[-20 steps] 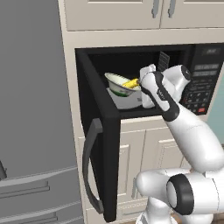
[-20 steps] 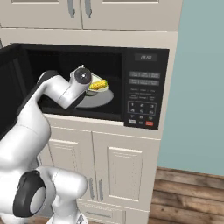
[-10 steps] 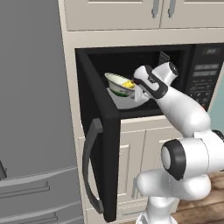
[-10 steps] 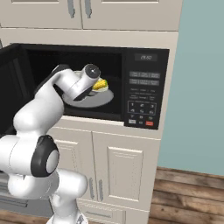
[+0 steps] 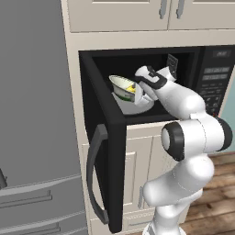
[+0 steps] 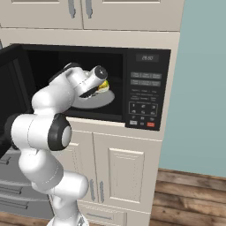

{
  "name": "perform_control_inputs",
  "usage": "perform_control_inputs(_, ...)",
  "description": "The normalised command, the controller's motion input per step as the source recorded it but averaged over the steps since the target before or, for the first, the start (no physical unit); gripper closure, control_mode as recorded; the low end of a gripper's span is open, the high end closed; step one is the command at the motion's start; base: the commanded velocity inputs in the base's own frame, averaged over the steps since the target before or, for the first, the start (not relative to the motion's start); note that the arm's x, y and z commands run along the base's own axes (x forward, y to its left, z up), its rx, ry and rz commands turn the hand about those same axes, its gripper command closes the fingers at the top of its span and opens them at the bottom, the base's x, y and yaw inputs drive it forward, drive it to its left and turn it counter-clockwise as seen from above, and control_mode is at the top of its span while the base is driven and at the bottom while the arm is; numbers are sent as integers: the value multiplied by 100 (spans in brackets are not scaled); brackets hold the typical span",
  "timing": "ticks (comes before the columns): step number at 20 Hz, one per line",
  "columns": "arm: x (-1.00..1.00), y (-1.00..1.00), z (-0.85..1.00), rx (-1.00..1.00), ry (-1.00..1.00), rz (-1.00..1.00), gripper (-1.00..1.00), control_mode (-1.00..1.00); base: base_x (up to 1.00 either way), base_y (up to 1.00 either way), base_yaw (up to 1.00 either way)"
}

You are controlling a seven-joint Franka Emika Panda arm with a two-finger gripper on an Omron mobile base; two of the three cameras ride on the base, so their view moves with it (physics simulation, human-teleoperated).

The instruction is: The microwave is finished heating the shrimp and corn. Take the bowl containing the food and place it on the dining counter.

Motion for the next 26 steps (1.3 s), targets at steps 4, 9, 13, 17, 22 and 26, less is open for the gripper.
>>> perform_control_inputs(4, 62, 19, -22, 0, 2, 0, -100, -100, 0, 0, 0)
perform_control_inputs(9, 0, 8, -22, 0, 4, 0, 100, -100, 0, 0, 0)
perform_control_inputs(13, 0, 0, 0, 0, 0, 0, 100, -100, 0, 0, 0)
perform_control_inputs(17, -13, -1, 0, 0, -5, 0, 100, -100, 0, 0, 0)
perform_control_inputs(22, -53, -14, 2, 1, -20, -3, 100, -100, 0, 0, 0)
perform_control_inputs(26, -88, -26, 12, 2, -23, -6, 100, -100, 0, 0, 0)
